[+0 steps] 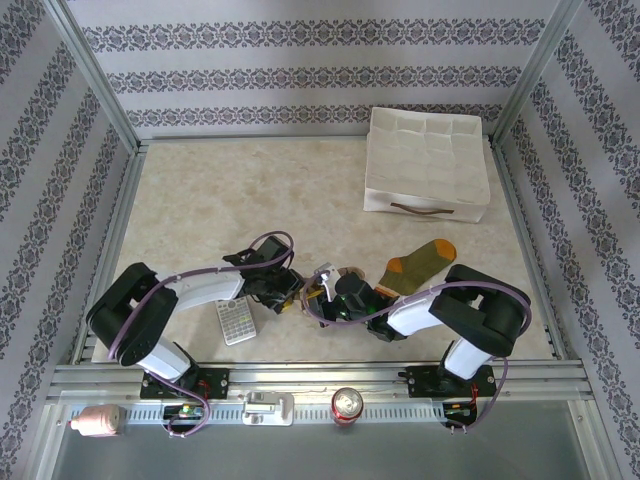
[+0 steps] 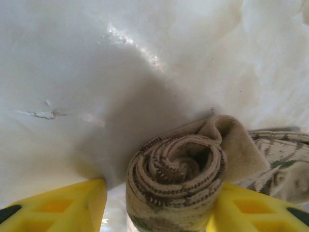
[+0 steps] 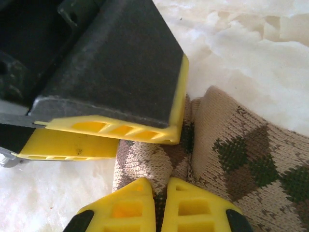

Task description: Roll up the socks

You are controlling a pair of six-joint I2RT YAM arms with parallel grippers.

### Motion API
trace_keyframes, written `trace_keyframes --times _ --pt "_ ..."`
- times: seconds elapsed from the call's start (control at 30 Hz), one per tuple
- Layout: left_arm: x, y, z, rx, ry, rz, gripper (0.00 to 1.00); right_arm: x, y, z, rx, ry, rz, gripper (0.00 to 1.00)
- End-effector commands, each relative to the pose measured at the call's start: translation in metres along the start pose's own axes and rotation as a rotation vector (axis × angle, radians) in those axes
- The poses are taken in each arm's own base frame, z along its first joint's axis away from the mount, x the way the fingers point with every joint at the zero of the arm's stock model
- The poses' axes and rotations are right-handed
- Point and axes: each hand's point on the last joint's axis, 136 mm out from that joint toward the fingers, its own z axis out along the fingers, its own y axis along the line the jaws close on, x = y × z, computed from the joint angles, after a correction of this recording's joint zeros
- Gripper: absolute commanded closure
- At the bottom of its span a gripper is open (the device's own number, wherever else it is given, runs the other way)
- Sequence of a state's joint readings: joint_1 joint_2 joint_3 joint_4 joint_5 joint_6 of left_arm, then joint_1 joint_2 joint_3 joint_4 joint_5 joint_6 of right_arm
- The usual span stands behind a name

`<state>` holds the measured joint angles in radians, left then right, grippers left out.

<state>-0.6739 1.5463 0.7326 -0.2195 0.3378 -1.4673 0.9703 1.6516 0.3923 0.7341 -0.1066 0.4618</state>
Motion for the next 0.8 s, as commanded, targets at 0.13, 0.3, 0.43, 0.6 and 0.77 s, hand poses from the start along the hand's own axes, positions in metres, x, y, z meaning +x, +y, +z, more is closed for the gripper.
trace_keyframes --times 0.13,0.3,0.43,0.6,0.77 --pt "-0.001 0.043 0.006 -0.152 -0.020 -0.032 1.00 0.120 -0.061 -0.013 0.228 0.536 -0.074 1.00" --pt "0.002 0.084 -0.029 -0.243 -0.079 -0.150 1.00 0.070 -0.030 0.026 0.076 0.540 -0.378 0.96" --pt "0.009 0.085 -0.037 -0.271 -0.080 -0.224 1.00 0.008 0.008 0.018 0.033 0.324 -0.660 0.65" --pt "0.009 0.075 -0.040 -0.417 -0.088 -0.215 1.00 -0.024 0.037 -0.021 0.080 0.132 -0.704 0.46" --pt "0.016 0.080 -0.042 -0.557 -0.053 -0.240 1.00 -0.004 0.049 -0.035 0.138 0.069 -0.649 0.43"
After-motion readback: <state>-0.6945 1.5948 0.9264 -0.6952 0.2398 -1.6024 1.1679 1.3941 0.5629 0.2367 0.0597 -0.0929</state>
